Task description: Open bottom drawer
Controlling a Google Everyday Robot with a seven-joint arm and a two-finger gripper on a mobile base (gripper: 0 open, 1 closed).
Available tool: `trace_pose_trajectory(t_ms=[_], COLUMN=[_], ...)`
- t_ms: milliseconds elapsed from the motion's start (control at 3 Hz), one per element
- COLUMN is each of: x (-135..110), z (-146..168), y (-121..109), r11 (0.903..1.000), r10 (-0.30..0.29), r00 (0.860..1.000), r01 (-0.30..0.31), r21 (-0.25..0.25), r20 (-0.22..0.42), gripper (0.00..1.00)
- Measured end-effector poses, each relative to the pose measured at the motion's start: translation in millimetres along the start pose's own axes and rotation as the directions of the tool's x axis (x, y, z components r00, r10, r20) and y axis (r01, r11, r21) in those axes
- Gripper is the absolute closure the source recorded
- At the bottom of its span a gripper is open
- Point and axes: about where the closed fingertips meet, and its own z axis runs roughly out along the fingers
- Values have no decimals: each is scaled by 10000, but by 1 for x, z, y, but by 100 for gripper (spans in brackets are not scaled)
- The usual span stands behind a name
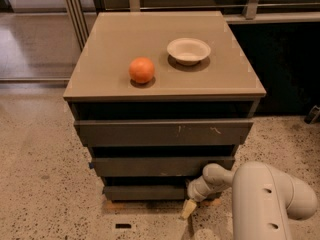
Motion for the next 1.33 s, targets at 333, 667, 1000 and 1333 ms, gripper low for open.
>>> trace_pose_trajectory(t_ms=[333, 667, 1000, 1333], x=[1, 7, 19, 32], z=[-9, -21, -29, -36], y=[18, 45, 74, 104], r11=[9993, 9970, 9901, 9755], r10=[180, 388, 697, 1051], r00=[9998, 9992, 9974, 9937], r01=[-182, -394, -715, -1108], r21=[-326, -665, -1207, -1903], r20=[-84, -92, -186, -398], gripper=[0, 0, 0, 0])
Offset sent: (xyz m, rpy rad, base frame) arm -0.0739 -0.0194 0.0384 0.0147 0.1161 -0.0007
